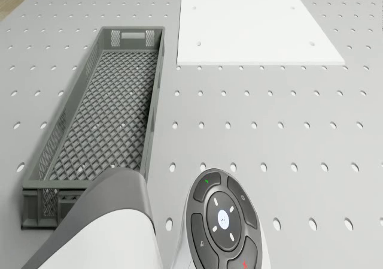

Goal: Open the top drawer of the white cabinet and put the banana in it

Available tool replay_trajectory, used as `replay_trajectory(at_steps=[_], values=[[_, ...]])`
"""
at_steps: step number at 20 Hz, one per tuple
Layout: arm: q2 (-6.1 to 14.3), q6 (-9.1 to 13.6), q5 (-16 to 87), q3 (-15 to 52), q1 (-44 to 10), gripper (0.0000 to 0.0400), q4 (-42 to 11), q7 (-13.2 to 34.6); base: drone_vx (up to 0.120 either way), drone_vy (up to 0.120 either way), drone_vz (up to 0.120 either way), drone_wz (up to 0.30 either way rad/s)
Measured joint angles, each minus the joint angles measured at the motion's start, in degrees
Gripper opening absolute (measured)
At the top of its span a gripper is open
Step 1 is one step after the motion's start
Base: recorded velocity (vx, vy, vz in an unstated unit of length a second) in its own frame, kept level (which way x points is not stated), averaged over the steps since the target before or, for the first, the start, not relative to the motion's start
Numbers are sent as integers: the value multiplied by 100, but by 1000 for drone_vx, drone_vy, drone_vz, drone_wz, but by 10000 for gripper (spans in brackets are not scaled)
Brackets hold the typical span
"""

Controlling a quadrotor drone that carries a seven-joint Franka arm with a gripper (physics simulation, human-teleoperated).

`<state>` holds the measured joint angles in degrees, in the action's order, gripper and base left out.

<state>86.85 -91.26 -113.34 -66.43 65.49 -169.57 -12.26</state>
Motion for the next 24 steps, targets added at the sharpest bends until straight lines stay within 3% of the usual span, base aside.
replay_trajectory(at_steps=[24], values=[[3,7,39,-39,-5,192,-11,13,-120,0,120,0]])
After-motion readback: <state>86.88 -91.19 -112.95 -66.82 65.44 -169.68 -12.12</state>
